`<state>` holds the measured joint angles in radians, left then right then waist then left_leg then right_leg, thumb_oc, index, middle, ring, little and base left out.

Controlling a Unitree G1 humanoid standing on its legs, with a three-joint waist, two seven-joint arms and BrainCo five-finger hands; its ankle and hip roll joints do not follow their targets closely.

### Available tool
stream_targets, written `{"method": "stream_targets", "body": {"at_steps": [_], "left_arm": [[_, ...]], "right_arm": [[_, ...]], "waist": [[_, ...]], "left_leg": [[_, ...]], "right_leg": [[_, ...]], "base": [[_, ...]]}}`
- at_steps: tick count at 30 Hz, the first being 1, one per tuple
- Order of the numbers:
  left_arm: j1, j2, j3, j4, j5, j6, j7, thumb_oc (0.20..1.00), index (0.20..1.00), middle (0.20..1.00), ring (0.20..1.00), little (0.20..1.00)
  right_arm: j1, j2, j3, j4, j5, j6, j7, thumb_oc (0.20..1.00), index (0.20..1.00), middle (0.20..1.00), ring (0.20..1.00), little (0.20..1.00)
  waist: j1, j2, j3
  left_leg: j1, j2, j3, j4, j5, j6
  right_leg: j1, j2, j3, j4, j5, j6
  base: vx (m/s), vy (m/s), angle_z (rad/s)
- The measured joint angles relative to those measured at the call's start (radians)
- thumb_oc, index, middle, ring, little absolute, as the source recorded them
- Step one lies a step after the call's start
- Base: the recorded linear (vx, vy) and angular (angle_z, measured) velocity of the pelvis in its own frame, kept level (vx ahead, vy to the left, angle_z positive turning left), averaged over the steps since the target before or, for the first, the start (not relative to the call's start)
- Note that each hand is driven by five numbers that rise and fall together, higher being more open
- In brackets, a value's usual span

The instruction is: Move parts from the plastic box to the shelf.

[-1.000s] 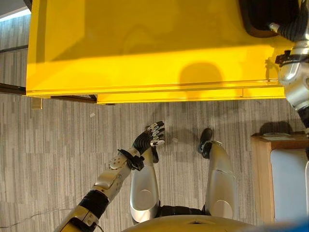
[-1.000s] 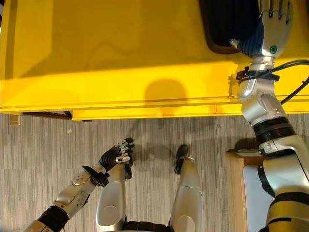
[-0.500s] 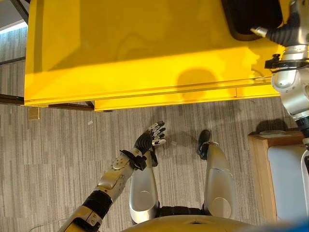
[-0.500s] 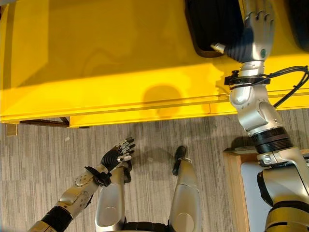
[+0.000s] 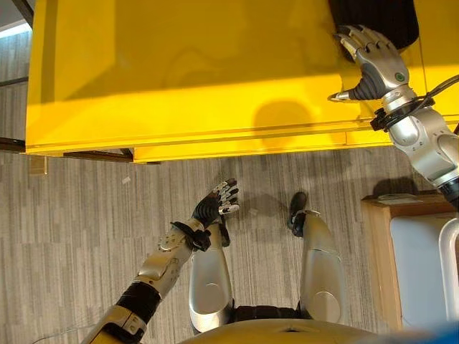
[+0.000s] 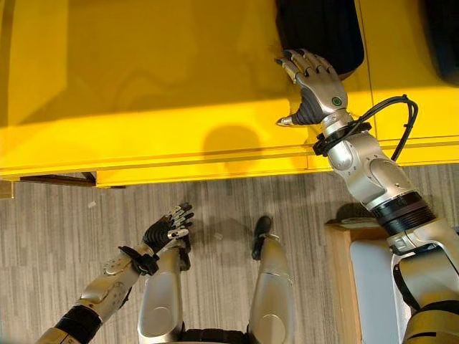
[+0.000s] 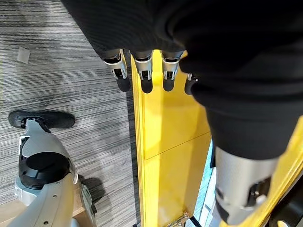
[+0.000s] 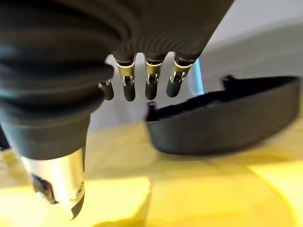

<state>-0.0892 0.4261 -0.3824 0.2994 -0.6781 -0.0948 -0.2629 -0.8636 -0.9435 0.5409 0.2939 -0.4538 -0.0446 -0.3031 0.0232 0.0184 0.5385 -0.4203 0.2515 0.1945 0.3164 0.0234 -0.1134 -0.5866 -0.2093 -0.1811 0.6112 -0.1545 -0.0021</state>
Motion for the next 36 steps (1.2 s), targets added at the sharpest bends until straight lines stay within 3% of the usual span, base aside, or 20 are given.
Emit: {"method": "stream_targets", "body": {"at_steps": [5, 7, 13, 16, 23, 36], "left_arm": [[0.000, 0.000, -0.001, 0.000, 0.000, 0.002, 0.001, 1.000, 1.000, 1.000, 1.000, 1.000], [-0.001, 0.001, -0.001, 0.000, 0.000, 0.003, 0.001, 1.000, 1.000, 1.000, 1.000, 1.000], [-0.001, 0.000, -0.003, 0.000, 0.000, 0.003, 0.001, 1.000, 1.000, 1.000, 1.000, 1.000], [-0.001, 0.000, -0.003, 0.000, 0.001, 0.003, 0.001, 1.000, 1.000, 1.000, 1.000, 1.000], [0.000, 0.000, -0.003, 0.001, 0.001, 0.003, 0.000, 1.000, 1.000, 1.000, 1.000, 1.000], [0.003, 0.000, 0.001, 0.003, 0.002, 0.005, -0.015, 1.000, 1.000, 1.000, 1.000, 1.000]], "right_arm": [[-0.013, 0.001, 0.027, 0.062, 0.008, 0.084, -0.020, 1.000, 1.000, 1.000, 1.000, 1.000], [-0.013, 0.002, 0.018, 0.095, -0.003, 0.113, -0.075, 1.000, 1.000, 1.000, 1.000, 1.000], [-0.030, 0.040, -0.043, 0.181, -0.046, 0.153, -0.211, 1.000, 1.000, 1.000, 1.000, 1.000], [-0.041, 0.040, -0.051, 0.185, -0.056, 0.152, -0.220, 1.000, 1.000, 1.000, 1.000, 1.000], [-0.041, 0.040, -0.053, 0.185, -0.072, 0.150, -0.200, 1.000, 1.000, 1.000, 1.000, 1.000], [-0.115, 0.035, 0.002, 0.203, -0.071, 0.163, -0.010, 1.000, 1.000, 1.000, 1.000, 1.000]], "waist": [[0.009, -0.008, -0.001], [0.016, -0.008, -0.001], [0.021, -0.008, -0.001], [0.024, -0.008, -0.001], [0.024, -0.006, -0.001], [0.035, 0.000, 0.000]], "left_leg": [[-0.001, 0.001, 0.000, 0.000, 0.000, 0.000], [-0.001, 0.001, 0.000, 0.000, 0.000, 0.000], [-0.002, -0.002, 0.004, -0.001, 0.000, 0.000], [-0.002, -0.002, 0.005, -0.001, 0.000, 0.000], [-0.002, -0.003, 0.005, -0.003, 0.000, 0.000], [-0.005, -0.003, 0.001, 0.001, -0.001, 0.001]], "right_leg": [[0.001, 0.001, 0.000, -0.003, 0.001, 0.000], [0.001, 0.001, 0.000, -0.006, 0.003, 0.000], [0.002, 0.001, 0.001, -0.018, 0.012, 0.005], [0.002, 0.000, 0.001, -0.018, 0.013, 0.005], [0.001, 0.000, 0.002, -0.018, 0.012, 0.005], [-0.003, -0.002, 0.000, -0.008, 0.009, 0.004]], "base": [[0.00, 0.000, 0.00], [0.00, 0.000, 0.00], [0.00, 0.000, 0.00], [0.00, 0.000, 0.00], [0.00, 0.000, 0.00], [0.00, 0.000, 0.00]]}}
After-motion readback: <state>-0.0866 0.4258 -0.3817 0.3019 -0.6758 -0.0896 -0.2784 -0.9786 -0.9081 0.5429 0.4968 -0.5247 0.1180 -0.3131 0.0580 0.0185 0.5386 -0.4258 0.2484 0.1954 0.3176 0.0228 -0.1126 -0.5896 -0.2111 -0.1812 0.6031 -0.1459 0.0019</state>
